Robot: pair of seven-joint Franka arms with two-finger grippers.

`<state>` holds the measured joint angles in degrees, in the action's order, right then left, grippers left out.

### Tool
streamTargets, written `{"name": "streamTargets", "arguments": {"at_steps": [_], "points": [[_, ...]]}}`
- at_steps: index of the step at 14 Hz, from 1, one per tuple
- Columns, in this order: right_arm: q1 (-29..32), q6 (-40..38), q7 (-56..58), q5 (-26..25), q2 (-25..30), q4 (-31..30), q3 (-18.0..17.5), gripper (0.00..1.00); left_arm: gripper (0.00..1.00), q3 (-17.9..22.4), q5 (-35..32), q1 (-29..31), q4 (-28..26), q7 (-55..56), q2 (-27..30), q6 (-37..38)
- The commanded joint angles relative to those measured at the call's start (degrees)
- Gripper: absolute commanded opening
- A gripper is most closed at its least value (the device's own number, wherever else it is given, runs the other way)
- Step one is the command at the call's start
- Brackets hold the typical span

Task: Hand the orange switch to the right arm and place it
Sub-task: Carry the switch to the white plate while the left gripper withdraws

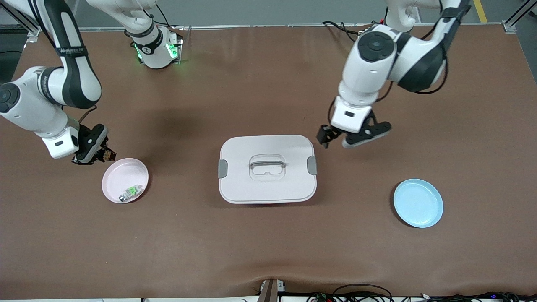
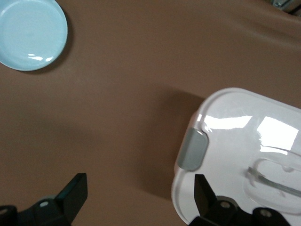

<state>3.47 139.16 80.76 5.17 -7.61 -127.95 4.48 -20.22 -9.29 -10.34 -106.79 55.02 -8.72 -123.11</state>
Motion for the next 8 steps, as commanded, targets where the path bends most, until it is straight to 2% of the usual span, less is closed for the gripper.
{"name": "streamTargets", "arguments": {"at_steps": [1, 4, 8], "points": [[0.8, 5.7, 0.9, -1.0, -1.9, -1.8, -1.0, 0.00, 1.00, -0.4, 1.0, 5.0, -1.1, -6.7, 0.8, 0.2], [0.8, 14.5, 1.9, -1.0, -4.7, -5.0, -1.0, 0.00, 1.00, -0.4, 0.9, 11.5, -2.0, -15.9, 1.7, 0.7], [0.7, 20.1, 3.3, -1.0, -7.9, -5.4, -1.1, 0.00, 1.00, -0.6, 3.1, 18.3, -2.7, -28.4, 2.7, 2.1]]}}
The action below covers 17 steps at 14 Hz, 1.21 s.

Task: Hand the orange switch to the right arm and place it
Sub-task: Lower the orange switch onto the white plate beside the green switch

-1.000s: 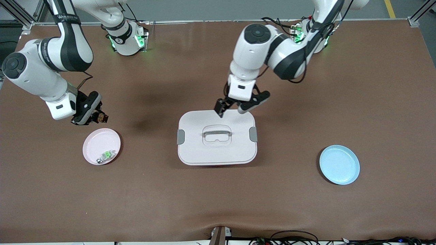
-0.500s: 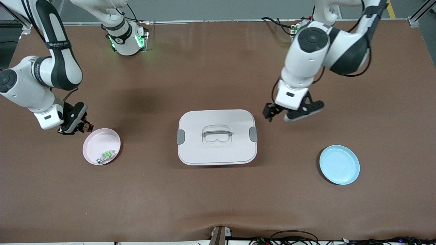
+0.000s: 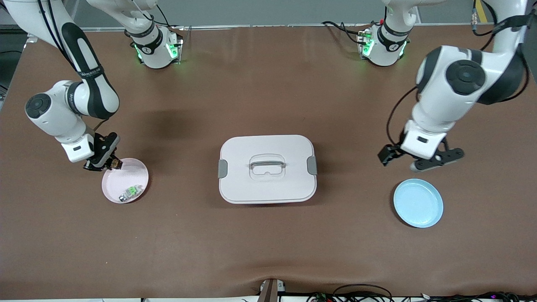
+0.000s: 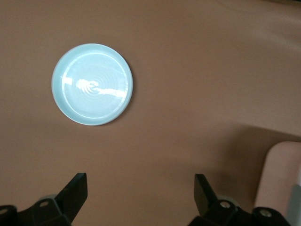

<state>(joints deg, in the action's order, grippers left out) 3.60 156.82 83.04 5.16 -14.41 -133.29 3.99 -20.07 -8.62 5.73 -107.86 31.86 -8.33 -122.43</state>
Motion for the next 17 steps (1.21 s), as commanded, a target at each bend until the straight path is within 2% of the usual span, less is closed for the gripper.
{"name": "streamTargets", "arguments": {"at_steps": [1, 4, 9, 14, 17], "points": [[0.7, 4.2, 1.0, -1.0, -2.5, 0.0, -0.6, 0.00, 1.00, -0.7, 5.1, 3.0, -1.6, -8.2, 2.3, 2.0], [0.4, 8.9, 1.0, -0.9, -5.8, 0.1, -0.7, 0.00, 1.00, -0.5, 6.8, 4.6, -0.3, -16.5, 2.4, 4.7], [0.1, 13.5, 1.0, -0.8, -9.6, 0.4, -0.9, 0.00, 1.00, -0.1, 9.7, 5.8, 5.6, -22.6, 1.9, 12.7], [-0.9, 14.0, 1.0, -0.6, -10.1, 0.3, -1.4, 0.00, 1.00, -0.1, 10.5, 5.9, 14.7, -21.7, 1.6, 24.1], [-0.8, 14.1, 1.0, -0.4, -10.3, 0.3, -1.7, 0.00, 1.00, -0.1, 10.1, 5.4, 18.9, -21.7, 1.0, 24.3]]}}
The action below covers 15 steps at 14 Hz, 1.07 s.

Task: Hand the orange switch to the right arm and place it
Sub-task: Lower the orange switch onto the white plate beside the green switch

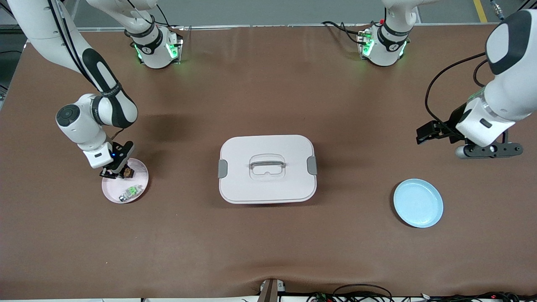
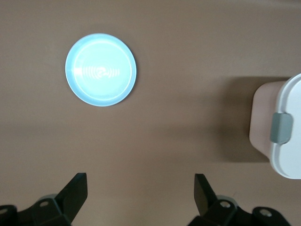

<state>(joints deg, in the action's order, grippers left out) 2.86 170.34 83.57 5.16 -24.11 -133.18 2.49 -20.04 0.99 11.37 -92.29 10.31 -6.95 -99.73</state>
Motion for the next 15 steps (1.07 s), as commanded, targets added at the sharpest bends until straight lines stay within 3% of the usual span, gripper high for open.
{"name": "streamTargets", "arguments": {"at_steps": [1, 2, 3, 4, 8, 11, 15], "points": [[0.0, 0.6, 0.3, -0.4, -0.7, 0.2, -0.2, 0.00, 1.00, -0.1, 0.4, -0.3, 4.5, -0.2, -0.6, 1.6], [0.2, 0.3, -0.2, -0.3, -1.1, 0.8, -0.3, 0.00, 1.00, -0.1, 0.4, 0.0, 5.1, -0.2, -0.5, 1.7], [0.6, -0.2, -0.3, 0.1, -1.6, 1.6, -0.3, 0.35, 1.00, -0.1, 0.4, 0.1, 5.8, -0.2, -0.4, 1.8], [0.8, -0.3, -0.3, 0.3, -1.8, 1.6, -0.3, 0.99, 1.00, -0.1, 0.4, 0.2, 6.2, -0.2, -0.4, 2.0], [0.9, -3.0, -1.6, 0.6, -1.4, 1.9, -0.7, 1.00, 1.00, -0.1, 0.4, 0.2, 6.1, -0.2, -0.7, 2.0], [0.6, -11.1, -5.1, 2.9, 1.0, 3.8, -1.5, 1.00, 1.00, 0.1, 0.3, -0.3, 6.1, -0.2, -0.6, 2.0], [0.6, -23.8, -5.4, 3.0, 2.6, 11.1, -1.4, 1.00, 1.00, 5.7, -1.0, -5.5, 6.1, -0.2, -0.7, 2.0]]}}
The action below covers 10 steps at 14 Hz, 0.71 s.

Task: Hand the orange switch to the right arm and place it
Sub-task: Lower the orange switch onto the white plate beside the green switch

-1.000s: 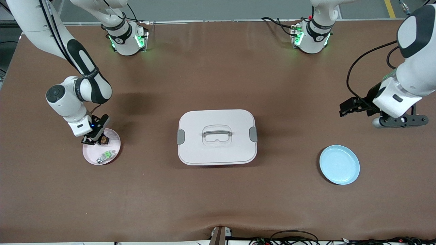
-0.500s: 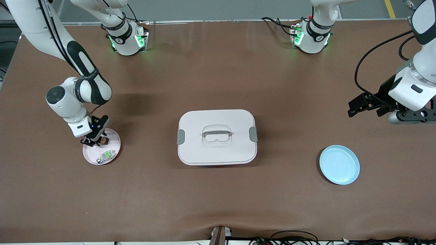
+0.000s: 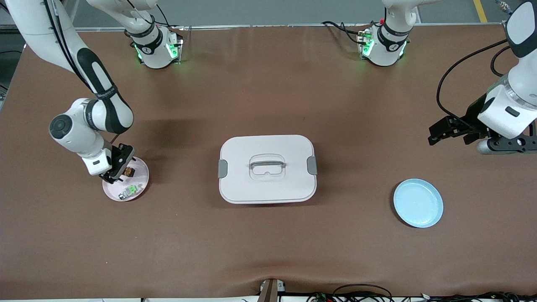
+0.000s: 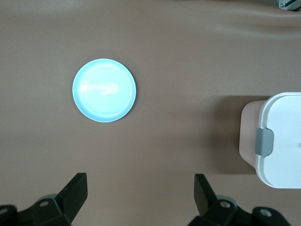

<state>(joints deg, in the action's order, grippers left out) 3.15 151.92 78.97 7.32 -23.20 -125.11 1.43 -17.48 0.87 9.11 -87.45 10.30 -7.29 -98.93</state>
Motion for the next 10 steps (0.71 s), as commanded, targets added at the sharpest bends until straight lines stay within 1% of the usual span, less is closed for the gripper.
{"name": "streamTargets", "arguments": {"at_steps": [1, 3, 5, 7, 10], "points": [[0.3, -9.1, -1.3, 0.9, 2.3, 5.6, -0.3, 1.00, 1.00, 5.1, -0.9, -5.3, 1.2, -0.2, -0.4, 1.2], [0.4, -19.7, -4.2, 0.7, 2.6, 11.8, -0.2, 1.00, 1.00, 8.5, -0.9, -8.7, 1.1, -0.2, -0.4, 1.2], [0.3, -26.9, -9.5, 0.0, 2.6, 17.1, 0.0, 1.00, 1.00, 10.2, -0.8, -10.2, 1.1, -0.3, -0.4, 1.2], [-0.2, -28.8, -13.4, -0.6, 2.5, 19.7, 0.1, 1.00, 1.00, 10.5, -0.9, -10.3, 1.1, -0.3, -0.4, 1.2], [-0.9, -28.6, -15.3, -7.5, 1.7, 25.9, -0.1, 1.00, 1.00, 10.7, -0.9, -10.3, 1.1, -0.3, -0.4, 1.2]]}}
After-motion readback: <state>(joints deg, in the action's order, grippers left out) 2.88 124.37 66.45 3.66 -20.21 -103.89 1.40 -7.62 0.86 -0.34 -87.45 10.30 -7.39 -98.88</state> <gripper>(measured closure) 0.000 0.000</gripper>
